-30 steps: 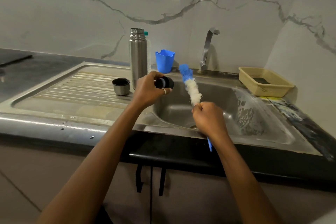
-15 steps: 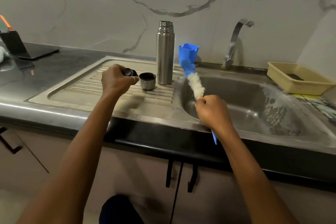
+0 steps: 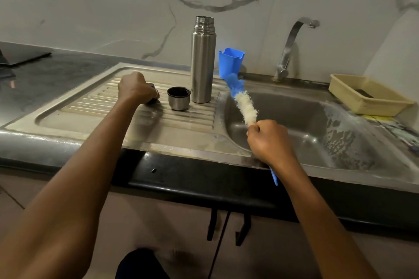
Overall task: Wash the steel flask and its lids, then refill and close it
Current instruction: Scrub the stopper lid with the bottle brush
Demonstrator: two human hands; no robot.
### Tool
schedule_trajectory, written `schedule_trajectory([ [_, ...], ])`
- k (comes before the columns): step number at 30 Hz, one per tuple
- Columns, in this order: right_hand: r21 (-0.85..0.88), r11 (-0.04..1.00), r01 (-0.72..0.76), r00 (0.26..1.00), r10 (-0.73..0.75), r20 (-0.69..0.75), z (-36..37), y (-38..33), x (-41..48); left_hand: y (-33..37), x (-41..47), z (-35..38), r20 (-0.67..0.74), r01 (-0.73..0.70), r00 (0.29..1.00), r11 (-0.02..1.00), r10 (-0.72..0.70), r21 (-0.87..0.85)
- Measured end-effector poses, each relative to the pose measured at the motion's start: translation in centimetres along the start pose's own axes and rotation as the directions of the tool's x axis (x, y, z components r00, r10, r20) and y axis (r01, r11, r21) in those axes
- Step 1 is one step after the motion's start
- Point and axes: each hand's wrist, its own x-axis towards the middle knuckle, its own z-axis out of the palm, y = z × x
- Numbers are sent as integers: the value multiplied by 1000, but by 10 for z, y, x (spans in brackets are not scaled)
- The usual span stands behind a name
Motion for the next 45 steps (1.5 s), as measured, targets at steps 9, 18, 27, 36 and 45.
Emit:
schedule_trajectory([
  [9,1,1000,9,1000,-9,4,-1,1,-3,9,-9,9,-12,-59,998,967,64,249],
  [18,5,1000,13,1000,-13,18,-4,1,-5,50,-29,32,62,-357,934,907,352,225],
  [27,109,994,-21,999,17,38,-11,4,-5,70,-57,35,42,-200,980,969,196,144],
  [36,298,954,-32,998,47,-44,-60,39,-19,162,-94,60,177,-105,938,729,299,-676],
  [45,107,994,13,999,-8,-45,-73,86,-36,201,-92,115,186,-279,861,746,473,-605],
])
